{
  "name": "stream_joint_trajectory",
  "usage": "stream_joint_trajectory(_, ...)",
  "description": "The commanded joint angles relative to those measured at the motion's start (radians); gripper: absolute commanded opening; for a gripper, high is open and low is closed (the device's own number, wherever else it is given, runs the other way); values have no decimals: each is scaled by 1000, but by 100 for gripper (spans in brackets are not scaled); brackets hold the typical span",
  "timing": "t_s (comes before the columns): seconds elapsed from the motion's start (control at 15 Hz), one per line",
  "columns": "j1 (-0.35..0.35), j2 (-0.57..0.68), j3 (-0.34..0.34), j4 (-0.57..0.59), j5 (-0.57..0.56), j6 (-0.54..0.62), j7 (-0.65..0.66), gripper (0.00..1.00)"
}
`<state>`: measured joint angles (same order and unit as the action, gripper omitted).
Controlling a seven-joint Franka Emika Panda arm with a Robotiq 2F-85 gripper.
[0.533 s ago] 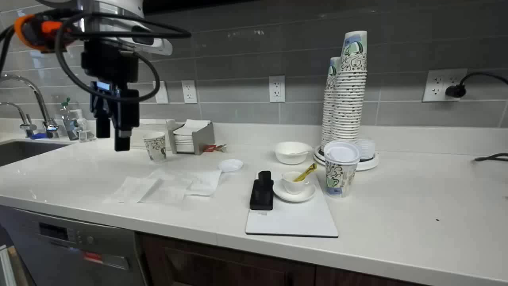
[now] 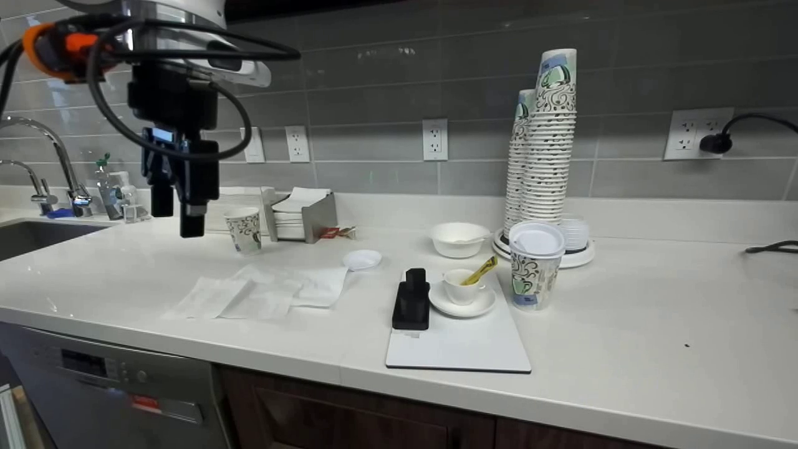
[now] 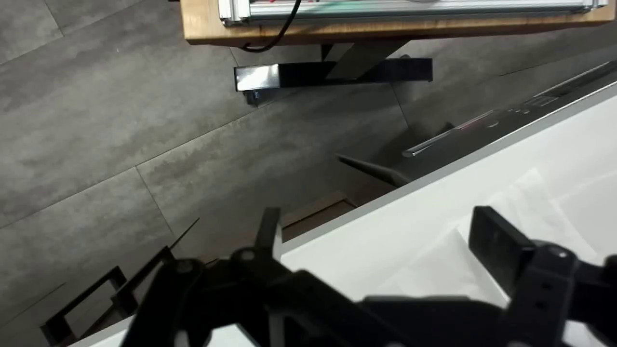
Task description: Put the plate with the mug on it onto the paper towel
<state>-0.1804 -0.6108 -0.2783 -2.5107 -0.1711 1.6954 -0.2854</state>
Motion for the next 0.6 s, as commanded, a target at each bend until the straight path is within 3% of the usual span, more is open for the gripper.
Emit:
stream_joint_trajectory(0.0, -3, 1, 3, 2, 2, -3, -1, 100)
stream_joint_trajectory(0.27, 31, 56, -59, 94, 121, 0, -85, 100)
stream_joint_trajectory(0.53, 56, 195, -159, 274, 314, 35, -186, 100)
